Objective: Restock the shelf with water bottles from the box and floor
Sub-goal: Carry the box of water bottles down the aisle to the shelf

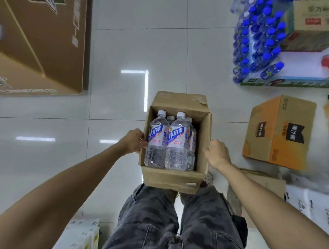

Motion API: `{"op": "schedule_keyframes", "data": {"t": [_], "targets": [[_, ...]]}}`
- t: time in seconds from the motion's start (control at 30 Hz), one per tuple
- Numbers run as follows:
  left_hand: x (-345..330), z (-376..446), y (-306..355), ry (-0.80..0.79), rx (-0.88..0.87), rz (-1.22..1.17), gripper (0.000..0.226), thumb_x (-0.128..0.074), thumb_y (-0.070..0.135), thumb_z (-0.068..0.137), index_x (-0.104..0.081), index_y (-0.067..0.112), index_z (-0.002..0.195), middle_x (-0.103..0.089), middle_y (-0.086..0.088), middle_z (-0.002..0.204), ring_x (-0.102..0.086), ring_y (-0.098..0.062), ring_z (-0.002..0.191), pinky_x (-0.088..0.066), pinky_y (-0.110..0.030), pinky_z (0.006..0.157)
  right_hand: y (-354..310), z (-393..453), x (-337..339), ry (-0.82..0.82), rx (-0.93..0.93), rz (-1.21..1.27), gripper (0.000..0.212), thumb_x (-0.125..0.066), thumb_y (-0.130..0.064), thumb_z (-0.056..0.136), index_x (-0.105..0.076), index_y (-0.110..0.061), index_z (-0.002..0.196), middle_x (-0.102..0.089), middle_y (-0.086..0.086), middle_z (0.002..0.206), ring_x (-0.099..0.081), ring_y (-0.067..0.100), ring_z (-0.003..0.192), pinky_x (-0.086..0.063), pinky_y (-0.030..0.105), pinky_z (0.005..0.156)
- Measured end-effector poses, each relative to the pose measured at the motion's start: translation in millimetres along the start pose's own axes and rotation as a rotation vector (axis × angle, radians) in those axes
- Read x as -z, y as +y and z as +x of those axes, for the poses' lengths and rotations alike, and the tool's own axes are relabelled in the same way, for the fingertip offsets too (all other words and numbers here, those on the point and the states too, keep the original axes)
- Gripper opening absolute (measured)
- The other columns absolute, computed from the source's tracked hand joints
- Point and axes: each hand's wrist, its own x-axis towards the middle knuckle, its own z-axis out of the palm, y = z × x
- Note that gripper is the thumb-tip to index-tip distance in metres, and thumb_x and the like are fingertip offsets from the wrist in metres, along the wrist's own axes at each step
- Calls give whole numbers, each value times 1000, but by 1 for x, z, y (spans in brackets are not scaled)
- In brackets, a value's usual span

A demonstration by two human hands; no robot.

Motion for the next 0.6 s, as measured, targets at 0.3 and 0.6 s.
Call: {"op": "schedule_keyframes", "data": {"t": [0.3, 0.6], "targets": [[112, 42, -4, 100, 75, -138, 12, -61, 8, 88, -56, 7, 77, -64, -9, 84, -64, -14, 66, -56, -26, 61, -120, 93, 36, -89, 148, -67, 30, -49, -12, 93, -42, -11, 64, -61, 24, 112, -61, 37, 99, -39, 28, 72], [212, 127, 43, 109, 120, -244, 10, -62, 10, 88, -60, 1, 91, -66, -11, 92, -67, -21, 75, -59, -31, 69, -222, 208, 116, -136, 189, -131, 38, -47, -7, 93, -34, -15, 58, -65, 22, 102, -63, 36, 95, -40, 28, 67]]}}
